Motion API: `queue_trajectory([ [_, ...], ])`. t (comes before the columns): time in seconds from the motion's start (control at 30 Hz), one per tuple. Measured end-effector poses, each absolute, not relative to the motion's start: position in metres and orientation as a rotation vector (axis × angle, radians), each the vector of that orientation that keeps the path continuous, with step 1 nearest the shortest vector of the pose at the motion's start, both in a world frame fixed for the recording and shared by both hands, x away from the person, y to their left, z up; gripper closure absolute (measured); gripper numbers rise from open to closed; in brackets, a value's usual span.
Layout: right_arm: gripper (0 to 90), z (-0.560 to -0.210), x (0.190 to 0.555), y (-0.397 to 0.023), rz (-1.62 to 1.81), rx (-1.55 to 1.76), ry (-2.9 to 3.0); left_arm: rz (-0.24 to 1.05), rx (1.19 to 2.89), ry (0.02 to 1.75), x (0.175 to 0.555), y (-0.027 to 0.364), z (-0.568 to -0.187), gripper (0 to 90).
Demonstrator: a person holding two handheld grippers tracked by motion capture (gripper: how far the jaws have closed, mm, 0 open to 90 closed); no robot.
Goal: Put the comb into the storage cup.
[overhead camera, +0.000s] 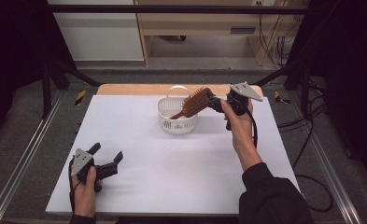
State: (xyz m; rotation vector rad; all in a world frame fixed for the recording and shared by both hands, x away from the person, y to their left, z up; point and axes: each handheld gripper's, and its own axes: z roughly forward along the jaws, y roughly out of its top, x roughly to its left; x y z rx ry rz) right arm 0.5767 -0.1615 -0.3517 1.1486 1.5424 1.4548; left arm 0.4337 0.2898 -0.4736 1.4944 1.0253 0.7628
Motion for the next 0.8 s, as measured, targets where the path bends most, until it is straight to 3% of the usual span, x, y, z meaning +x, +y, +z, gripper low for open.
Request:
queue_trajectory([
  [0.8,2.0,-0.337,0.557,-0.181,1.488,1.100,1.542,0.817,1.467,1.027,0.430,0.301,-0.469,1.9],
])
